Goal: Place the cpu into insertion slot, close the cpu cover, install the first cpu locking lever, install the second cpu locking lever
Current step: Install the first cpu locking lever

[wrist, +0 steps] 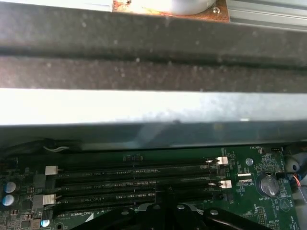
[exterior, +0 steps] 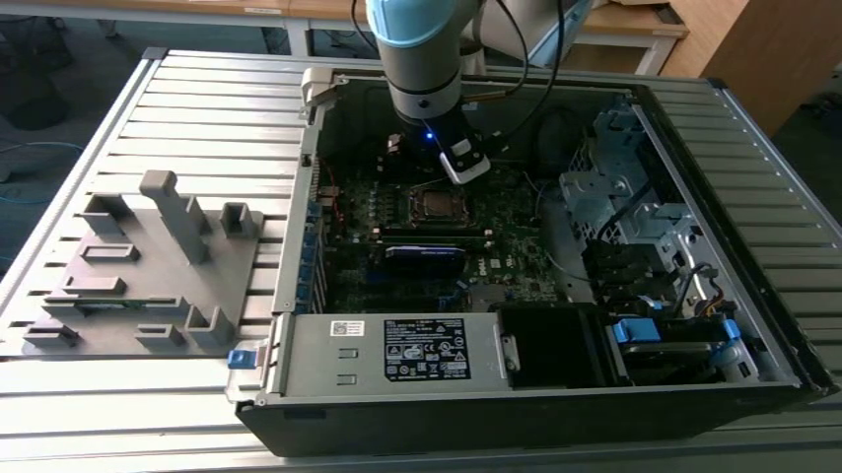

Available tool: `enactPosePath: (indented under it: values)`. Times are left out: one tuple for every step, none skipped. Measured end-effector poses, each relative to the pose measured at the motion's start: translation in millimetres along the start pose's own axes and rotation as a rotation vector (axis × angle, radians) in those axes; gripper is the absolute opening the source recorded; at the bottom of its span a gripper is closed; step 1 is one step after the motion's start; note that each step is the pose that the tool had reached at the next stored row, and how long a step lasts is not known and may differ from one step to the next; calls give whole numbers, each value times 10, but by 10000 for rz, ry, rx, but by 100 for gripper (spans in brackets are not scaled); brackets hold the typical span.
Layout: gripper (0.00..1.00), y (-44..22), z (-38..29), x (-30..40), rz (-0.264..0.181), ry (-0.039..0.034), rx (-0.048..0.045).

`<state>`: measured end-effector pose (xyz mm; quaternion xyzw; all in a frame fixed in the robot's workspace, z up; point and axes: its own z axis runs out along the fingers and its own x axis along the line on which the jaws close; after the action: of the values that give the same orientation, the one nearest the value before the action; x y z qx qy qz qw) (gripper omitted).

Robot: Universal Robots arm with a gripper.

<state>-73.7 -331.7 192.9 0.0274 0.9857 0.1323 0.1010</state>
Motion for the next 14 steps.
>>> enactPosePath:
  values:
    - [10,0,0,0,1,0,0]
    - [10,0,0,0,1,0,1]
    - [10,0,-1,0,1,1,2]
    - [10,3,-10,-2,2,2,5]
    - [10,8,-28,-5,2,2,4]
    - [10,14,-48,-9,2,1,1]
    - [10,21,-72,-15,2,-1,-1]
    - [10,27,-95,-19,2,-1,-1]
    - [10,33,-117,-24,1,-1,0]
    - [10,38,-134,-28,1,-1,0]
    - [10,40,-142,-29,1,0,-1]
    - [10,40,-142,-27,2,-1,-5]
    - [10,40,-145,-17,5,-2,-14]
    - [10,39,-149,5,7,-2,-30]
